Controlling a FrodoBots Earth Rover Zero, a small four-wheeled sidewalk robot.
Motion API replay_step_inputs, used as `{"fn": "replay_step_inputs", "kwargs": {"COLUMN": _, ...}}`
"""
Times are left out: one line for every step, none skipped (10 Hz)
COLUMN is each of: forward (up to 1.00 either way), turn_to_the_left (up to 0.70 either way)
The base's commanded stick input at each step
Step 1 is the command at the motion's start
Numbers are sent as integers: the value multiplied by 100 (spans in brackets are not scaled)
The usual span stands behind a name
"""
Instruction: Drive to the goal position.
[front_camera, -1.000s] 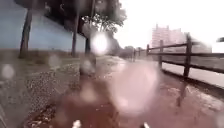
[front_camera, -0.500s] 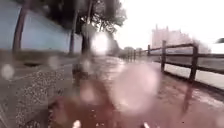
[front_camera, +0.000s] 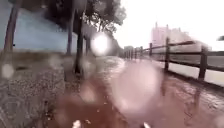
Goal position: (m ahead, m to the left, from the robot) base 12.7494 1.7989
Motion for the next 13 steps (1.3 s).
{"fn": "replay_step_inputs", "kwargs": {"forward": 70, "turn_to_the_left": 0}}
{"fn": "replay_step_inputs", "kwargs": {"forward": 70, "turn_to_the_left": 0}}
{"fn": "replay_step_inputs", "kwargs": {"forward": 70, "turn_to_the_left": 0}}
{"fn": "replay_step_inputs", "kwargs": {"forward": 70, "turn_to_the_left": 0}}
{"fn": "replay_step_inputs", "kwargs": {"forward": 70, "turn_to_the_left": 0}}
{"fn": "replay_step_inputs", "kwargs": {"forward": 70, "turn_to_the_left": 0}}
{"fn": "replay_step_inputs", "kwargs": {"forward": 70, "turn_to_the_left": 0}}
{"fn": "replay_step_inputs", "kwargs": {"forward": 70, "turn_to_the_left": 0}}
{"fn": "replay_step_inputs", "kwargs": {"forward": 70, "turn_to_the_left": 0}}
{"fn": "replay_step_inputs", "kwargs": {"forward": 70, "turn_to_the_left": 0}}
{"fn": "replay_step_inputs", "kwargs": {"forward": 70, "turn_to_the_left": 0}}
{"fn": "replay_step_inputs", "kwargs": {"forward": 70, "turn_to_the_left": 0}}
{"fn": "replay_step_inputs", "kwargs": {"forward": 70, "turn_to_the_left": 0}}
